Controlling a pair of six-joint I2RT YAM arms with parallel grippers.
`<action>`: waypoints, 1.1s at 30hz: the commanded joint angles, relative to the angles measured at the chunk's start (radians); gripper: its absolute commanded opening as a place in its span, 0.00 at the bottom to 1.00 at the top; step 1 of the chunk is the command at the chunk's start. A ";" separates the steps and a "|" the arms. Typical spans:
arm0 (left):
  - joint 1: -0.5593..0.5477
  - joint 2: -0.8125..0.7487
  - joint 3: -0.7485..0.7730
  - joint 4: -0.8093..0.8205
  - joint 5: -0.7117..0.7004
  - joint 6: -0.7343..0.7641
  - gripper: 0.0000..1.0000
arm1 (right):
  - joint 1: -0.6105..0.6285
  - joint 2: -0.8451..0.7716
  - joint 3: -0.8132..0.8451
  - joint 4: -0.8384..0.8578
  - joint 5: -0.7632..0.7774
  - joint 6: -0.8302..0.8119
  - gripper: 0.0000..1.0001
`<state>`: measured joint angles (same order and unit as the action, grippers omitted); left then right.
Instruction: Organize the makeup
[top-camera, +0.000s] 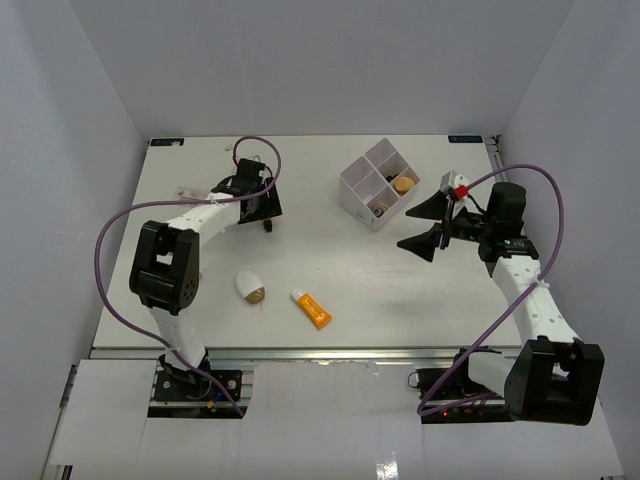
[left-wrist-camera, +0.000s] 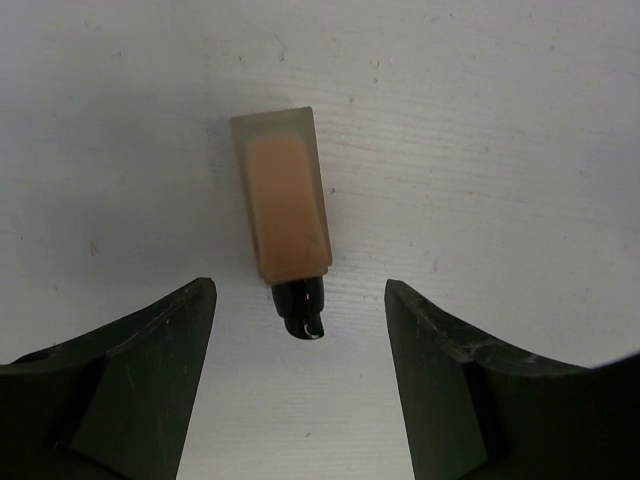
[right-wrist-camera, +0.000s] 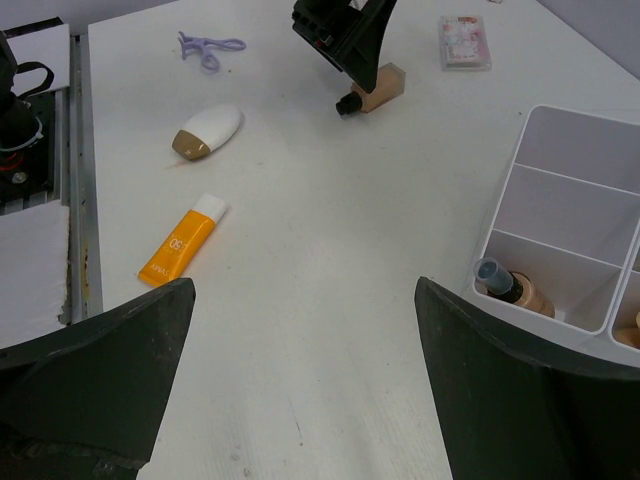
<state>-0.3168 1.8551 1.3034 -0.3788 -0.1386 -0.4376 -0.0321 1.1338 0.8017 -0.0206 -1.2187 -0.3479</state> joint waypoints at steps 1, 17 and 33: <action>0.002 0.048 0.081 -0.027 -0.060 0.043 0.77 | -0.021 -0.020 -0.010 0.049 -0.039 0.022 0.97; 0.003 0.122 0.105 -0.007 -0.078 0.071 0.39 | -0.054 -0.014 -0.025 0.095 -0.050 0.074 0.97; -0.172 -0.191 -0.003 0.111 0.213 0.209 0.00 | -0.105 -0.042 -0.030 0.102 -0.068 0.081 0.97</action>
<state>-0.3653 1.8815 1.3046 -0.3660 -0.0851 -0.3106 -0.1104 1.1276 0.7868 0.0480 -1.2466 -0.2695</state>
